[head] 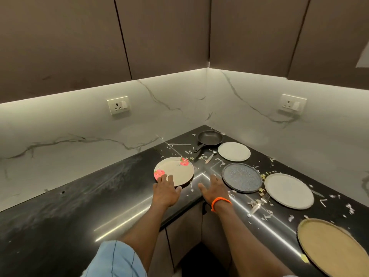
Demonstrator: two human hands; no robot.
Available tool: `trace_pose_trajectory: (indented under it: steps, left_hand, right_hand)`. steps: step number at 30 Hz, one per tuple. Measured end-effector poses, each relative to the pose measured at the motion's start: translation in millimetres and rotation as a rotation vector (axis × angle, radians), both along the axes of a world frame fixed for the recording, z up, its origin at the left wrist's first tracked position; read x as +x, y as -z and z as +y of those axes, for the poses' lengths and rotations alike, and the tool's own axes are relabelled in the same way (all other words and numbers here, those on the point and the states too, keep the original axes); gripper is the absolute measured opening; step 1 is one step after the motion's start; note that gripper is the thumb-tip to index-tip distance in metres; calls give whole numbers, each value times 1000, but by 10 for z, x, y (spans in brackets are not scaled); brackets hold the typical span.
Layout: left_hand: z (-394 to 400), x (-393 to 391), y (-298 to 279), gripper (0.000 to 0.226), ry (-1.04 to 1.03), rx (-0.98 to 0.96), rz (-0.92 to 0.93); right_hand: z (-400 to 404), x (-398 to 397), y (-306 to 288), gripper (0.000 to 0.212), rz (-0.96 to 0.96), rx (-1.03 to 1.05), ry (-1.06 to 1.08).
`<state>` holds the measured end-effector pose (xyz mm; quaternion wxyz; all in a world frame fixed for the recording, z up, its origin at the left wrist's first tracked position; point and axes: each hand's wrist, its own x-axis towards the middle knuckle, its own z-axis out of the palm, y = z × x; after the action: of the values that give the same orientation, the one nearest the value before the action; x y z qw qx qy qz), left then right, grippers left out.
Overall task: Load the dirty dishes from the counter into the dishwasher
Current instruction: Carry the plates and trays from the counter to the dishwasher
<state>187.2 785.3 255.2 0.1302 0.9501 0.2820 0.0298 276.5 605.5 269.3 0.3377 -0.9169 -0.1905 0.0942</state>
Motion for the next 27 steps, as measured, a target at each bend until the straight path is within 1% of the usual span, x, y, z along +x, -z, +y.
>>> trace_pose_trajectory:
  steps: [3, 6, 8, 13, 17, 22, 25, 27]
  left_hand:
    - [274, 134, 167, 68, -24, -5, 22]
    - [522, 254, 299, 66, -73, -27, 38]
    - [690, 318, 405, 64, -102, -61, 47]
    - [1136, 544, 677, 56, -166, -138, 54]
    - [1451, 735, 931, 53, -252, -285, 0]
    - [1686, 1061, 1152, 47, -550, -631, -121]
    - [1694, 1223, 1252, 47, -672, -790, -154]
    - [1691, 1295, 1378, 49, -743, -878, -165]
  right_hand:
    - [277, 184, 82, 62, 39, 3, -20]
    - [552, 350, 143, 64, 97, -26, -42]
    - [739, 441, 183, 60, 147, -41, -63]
    - [1167, 677, 373, 62, 315, -62, -59]
    - [1411, 918, 555, 81, 418, -89, -30]
    - [1563, 1016, 666, 85, 483, -141, -78]
    - [1592, 1070, 777, 89, 517, -171, -88]
    - [1598, 1131, 853, 88, 547, -191, -105]
